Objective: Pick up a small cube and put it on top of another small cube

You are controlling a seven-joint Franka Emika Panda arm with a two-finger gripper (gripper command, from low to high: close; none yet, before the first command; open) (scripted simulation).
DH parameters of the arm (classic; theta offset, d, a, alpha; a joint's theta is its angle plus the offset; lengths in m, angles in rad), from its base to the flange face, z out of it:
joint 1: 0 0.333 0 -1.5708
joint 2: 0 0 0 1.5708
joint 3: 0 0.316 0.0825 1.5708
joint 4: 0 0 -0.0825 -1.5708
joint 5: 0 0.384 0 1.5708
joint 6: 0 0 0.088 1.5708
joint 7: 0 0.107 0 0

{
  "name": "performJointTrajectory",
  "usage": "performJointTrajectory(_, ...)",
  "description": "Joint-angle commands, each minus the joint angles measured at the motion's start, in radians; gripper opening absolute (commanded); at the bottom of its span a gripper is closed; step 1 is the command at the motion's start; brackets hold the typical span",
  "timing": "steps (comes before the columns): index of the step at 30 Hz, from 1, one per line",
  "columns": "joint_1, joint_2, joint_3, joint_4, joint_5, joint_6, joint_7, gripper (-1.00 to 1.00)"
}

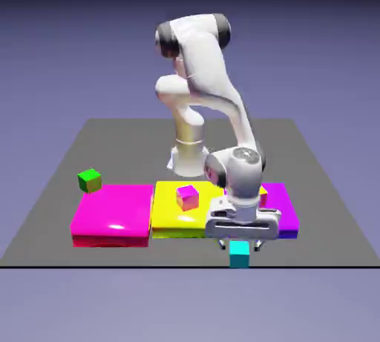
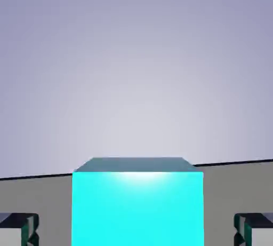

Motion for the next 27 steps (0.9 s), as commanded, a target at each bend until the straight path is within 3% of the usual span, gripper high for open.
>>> performJointTrajectory(1,0.000,0.000,0.000,0.000,0.000,0.000,0.000,-1.00)
performJointTrajectory(6,-0.094,-0.181,0.107,-0.059,0.100,-0.124,-0.071,-1.00)
performJointTrajectory(24,-0.746,-0.796,-0.300,-0.392,0.343,-0.379,0.210,-1.00)
performJointTrajectory(27,-0.766,-0.724,-0.313,-0.423,0.346,-0.276,0.220,-1.00)
